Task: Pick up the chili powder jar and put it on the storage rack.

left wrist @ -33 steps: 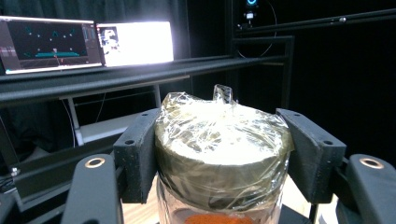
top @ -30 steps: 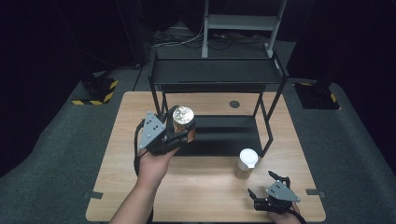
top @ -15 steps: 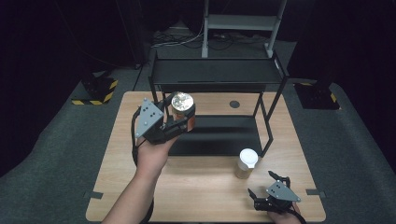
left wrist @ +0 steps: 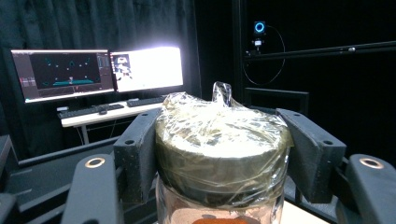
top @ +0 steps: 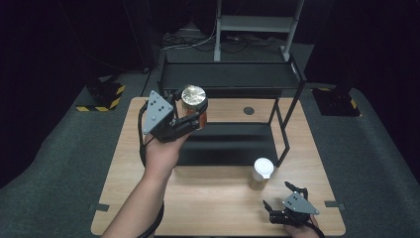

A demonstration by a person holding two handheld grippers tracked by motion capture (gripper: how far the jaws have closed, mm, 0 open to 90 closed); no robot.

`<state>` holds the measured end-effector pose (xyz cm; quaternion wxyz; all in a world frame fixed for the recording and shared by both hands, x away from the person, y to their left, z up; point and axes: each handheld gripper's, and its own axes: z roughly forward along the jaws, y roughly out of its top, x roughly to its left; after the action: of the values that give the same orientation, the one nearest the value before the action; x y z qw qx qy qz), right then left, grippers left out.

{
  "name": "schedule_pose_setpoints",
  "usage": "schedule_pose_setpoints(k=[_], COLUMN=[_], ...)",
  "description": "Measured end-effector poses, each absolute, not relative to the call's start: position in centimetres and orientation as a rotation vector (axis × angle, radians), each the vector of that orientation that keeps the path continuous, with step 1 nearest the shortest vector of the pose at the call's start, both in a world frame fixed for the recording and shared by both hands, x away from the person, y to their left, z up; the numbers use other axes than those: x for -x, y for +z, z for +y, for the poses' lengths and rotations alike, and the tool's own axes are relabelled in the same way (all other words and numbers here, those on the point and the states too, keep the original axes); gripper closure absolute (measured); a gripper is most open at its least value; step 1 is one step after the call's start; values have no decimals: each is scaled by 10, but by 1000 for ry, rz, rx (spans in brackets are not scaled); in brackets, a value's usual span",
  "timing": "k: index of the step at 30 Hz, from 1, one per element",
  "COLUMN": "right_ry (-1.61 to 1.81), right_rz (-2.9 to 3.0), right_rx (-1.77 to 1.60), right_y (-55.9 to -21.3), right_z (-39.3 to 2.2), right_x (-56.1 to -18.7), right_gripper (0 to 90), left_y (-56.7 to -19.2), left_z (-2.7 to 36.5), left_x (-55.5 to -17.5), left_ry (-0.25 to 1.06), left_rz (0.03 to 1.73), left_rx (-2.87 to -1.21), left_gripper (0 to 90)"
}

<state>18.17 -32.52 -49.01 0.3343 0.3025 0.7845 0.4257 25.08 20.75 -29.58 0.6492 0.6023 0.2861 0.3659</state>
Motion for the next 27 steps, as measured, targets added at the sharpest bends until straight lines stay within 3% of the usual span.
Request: schedule_pose_setpoints(k=[27], right_ry=[1140], right_rz=[2039], right_rx=[-804], right_y=[-491], right_z=[-329], right_x=[-182], right_gripper=[1], left_y=[-261], left_z=[180], left_x=[-295], left_ry=[868], left_rz=[686], left_rx=[-1342], left_gripper=[343])
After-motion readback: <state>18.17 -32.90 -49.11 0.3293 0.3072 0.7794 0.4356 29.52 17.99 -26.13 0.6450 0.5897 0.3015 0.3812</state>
